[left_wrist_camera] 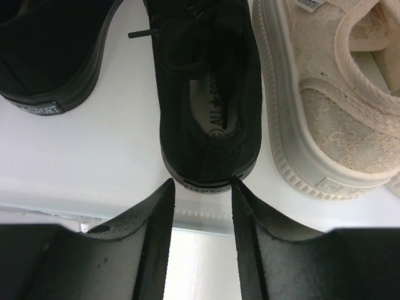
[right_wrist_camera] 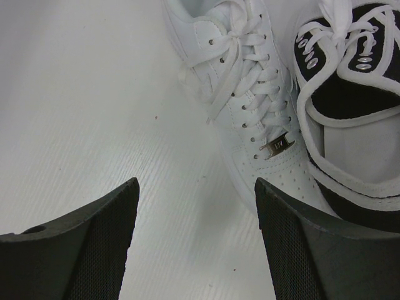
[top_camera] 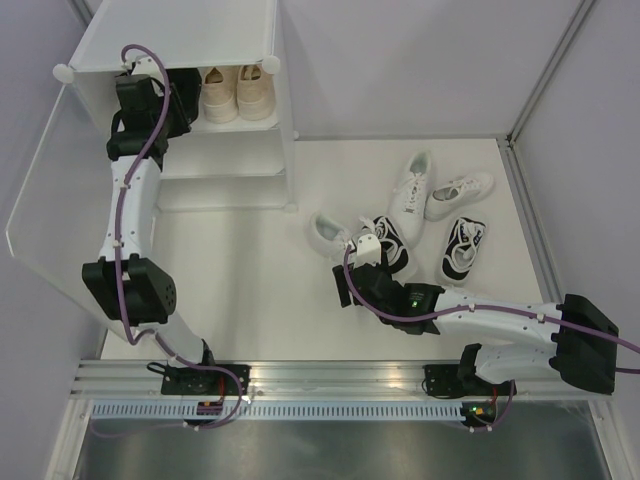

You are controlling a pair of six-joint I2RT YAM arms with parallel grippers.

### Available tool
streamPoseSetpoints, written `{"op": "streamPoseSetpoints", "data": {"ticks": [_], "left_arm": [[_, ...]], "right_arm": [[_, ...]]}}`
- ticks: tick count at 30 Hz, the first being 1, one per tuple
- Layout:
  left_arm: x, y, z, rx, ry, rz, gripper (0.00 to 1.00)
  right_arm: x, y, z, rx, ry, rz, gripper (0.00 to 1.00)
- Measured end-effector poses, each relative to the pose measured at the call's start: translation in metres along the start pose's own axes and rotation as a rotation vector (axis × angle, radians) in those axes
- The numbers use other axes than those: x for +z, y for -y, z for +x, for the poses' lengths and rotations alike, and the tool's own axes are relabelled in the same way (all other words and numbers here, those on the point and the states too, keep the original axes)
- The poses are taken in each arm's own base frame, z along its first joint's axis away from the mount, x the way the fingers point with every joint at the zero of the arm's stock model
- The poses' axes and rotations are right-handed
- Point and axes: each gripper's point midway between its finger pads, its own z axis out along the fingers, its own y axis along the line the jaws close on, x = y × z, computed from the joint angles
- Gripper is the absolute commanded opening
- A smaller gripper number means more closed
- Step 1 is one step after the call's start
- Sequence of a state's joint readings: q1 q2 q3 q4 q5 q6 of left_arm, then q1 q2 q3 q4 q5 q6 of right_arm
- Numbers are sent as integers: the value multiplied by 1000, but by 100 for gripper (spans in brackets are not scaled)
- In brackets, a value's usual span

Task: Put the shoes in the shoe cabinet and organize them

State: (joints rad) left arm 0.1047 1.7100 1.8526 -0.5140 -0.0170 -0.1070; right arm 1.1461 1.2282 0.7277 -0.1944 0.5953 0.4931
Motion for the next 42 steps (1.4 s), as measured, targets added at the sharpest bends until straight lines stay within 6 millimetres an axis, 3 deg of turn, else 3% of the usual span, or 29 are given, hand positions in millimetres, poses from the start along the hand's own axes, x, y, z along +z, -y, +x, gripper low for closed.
{"op": "streamPoseSetpoints", "data": {"ticks": [5, 12, 16, 20, 26, 29, 33, 35, 37, 42], "left_arm": [[0, -7, -1, 2, 7, -53, 53], [4, -67, -14, -40, 120, -340, 54], [2, -85, -16, -64, 144, -413, 54], [3, -82, -20, -73, 162, -394, 61], [0, -70, -21, -75, 162, -316, 81], [-10, -61, -28, -74, 173, -269, 84], [-32, -51, -41, -74, 200, -225, 79], [-41, -49, -47, -76, 219, -219, 67], [-47, -49, -51, -80, 230, -216, 63], [-35, -42, -41, -77, 193, -175, 48]], "right_arm": [[0, 0, 0, 0, -1, 1, 79], [2, 0, 4, -8, -10, 6, 79], [2, 1, 5, -8, -11, 6, 79], [3, 2, 8, -12, -16, 9, 79], [3, 3, 9, -14, -19, 12, 79], [3, 3, 9, -13, -18, 11, 79], [2, 3, 7, -10, -14, 8, 79], [1, 3, 6, -7, -9, 6, 79], [-1, 3, 4, -3, -4, 3, 79], [-3, 3, 1, 5, 7, 0, 79]]}}
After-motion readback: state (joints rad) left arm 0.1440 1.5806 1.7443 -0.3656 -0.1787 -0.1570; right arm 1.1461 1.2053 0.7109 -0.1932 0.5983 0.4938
